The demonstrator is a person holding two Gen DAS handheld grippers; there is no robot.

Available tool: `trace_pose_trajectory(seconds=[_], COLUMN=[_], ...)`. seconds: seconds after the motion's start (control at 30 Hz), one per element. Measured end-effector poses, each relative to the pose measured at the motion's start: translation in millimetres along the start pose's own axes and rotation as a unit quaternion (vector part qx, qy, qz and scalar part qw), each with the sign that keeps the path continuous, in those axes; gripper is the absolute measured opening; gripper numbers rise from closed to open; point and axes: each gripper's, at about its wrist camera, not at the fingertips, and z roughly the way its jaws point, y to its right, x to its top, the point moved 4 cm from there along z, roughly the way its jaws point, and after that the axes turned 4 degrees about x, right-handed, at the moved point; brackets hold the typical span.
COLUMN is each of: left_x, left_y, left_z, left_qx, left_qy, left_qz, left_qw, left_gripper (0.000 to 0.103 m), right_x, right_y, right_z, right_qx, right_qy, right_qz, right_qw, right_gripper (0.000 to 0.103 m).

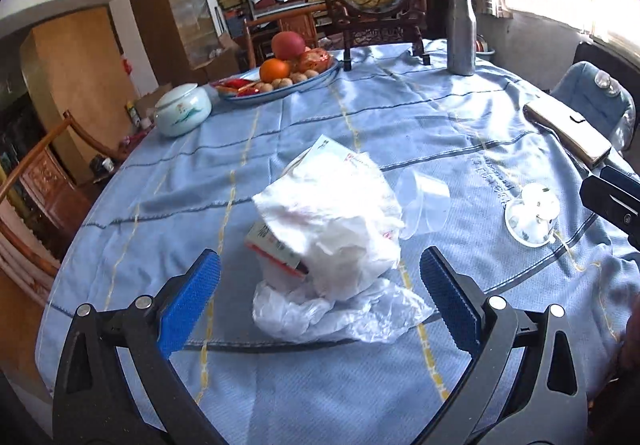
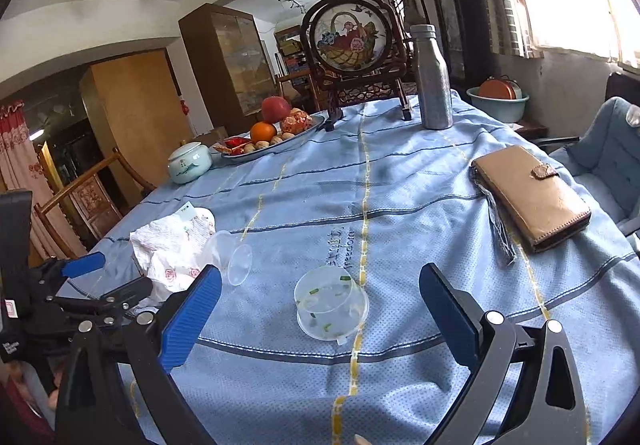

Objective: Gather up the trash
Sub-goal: 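Grasp the white tissue with the left gripper while the right gripper grasps the green-flecked clear cup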

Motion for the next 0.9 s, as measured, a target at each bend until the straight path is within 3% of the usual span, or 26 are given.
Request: trace_pose_trajectory(seconds=[0.1, 0.2, 0.3, 0.53, 0.7, 0.9], left_x=[7, 4, -13, -54, -54, -35], left_y=[9, -9, -55, -156, -171, -152], left_z=[17, 41, 49, 26, 8, 11], left_qx=[0.024, 0.054, 0.070, 0.151, 0.112, 0.049], left_qy=[-0.006, -0.044, -0.084, -0.107, -0.094, -0.084], left_qz=[0.017, 0.004, -0.033, -0.093, -0.127, -0.153], left_qw=[0.9996, 0.9976, 0.9934, 0.9783, 0.9810, 0.9834], left_gripper=[0.096, 0.096, 0.096, 0.096, 0.096, 0.096], right_x=[-1, -2, -4, -6, -8, -15], right_y=[3, 4, 3, -3, -3, 1], right_z=[4, 6, 8, 10, 13, 20], right_qx=[0.014, 0.020, 0.027, 0.043, 0.050, 0.071], right_qy=[-0.013, -0.021, -0.027, -0.037, -0.047, -0.070], right_qz=[0.011, 0.019, 0.019, 0.011, 0.014, 0.035], right_qw=[1.000, 0.999, 0.999, 0.998, 0.998, 0.994], right_gripper=[0.097, 0.097, 0.097, 0.097, 0.097, 0.097])
